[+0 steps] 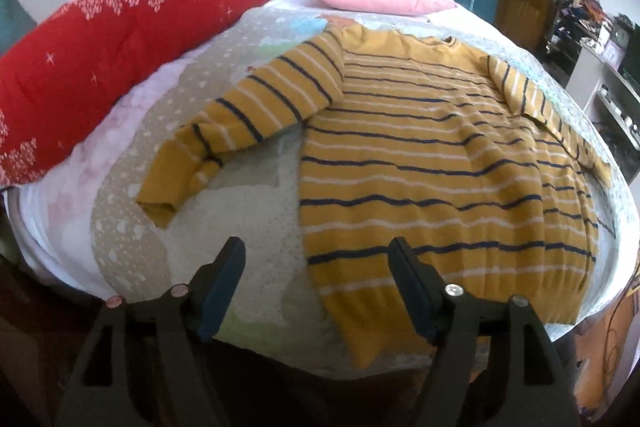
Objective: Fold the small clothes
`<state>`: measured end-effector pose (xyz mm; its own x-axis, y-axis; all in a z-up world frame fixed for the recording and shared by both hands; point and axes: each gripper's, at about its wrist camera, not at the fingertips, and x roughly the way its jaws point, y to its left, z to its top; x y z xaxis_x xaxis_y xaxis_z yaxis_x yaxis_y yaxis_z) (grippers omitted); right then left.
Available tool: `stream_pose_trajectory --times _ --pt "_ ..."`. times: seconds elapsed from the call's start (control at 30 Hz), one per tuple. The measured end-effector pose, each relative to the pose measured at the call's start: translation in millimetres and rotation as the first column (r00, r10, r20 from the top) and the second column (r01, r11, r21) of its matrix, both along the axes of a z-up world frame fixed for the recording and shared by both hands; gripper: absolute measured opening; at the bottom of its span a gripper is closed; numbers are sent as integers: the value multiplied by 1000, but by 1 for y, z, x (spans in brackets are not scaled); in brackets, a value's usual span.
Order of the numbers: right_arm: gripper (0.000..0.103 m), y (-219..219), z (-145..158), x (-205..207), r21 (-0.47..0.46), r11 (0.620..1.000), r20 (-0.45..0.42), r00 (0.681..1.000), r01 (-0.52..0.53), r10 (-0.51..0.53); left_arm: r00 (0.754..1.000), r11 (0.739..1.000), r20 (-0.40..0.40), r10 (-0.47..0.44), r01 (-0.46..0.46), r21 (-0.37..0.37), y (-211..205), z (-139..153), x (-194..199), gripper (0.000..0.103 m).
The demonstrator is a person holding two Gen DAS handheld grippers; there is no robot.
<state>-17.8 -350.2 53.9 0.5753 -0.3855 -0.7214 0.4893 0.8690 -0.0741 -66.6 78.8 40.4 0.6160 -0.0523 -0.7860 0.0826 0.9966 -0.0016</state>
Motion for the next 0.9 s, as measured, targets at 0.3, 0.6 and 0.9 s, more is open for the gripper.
stream_pose_trajectory --times 0.3,0.6,0.9 --pt "49 40 -20 -55 350 915 120 978 -203 171 995 993 -92 34 -44 -112 17 -20 13 74" --pt "62 76 -51 -71 549 785 178 958 -286 225 992 965 -128 7 -41 -259 29 -36 17 84" --pt "63 114 -65 -74 628 681 246 926 -377 286 993 964 -89 -80 54 -260 8 -39 11 73"
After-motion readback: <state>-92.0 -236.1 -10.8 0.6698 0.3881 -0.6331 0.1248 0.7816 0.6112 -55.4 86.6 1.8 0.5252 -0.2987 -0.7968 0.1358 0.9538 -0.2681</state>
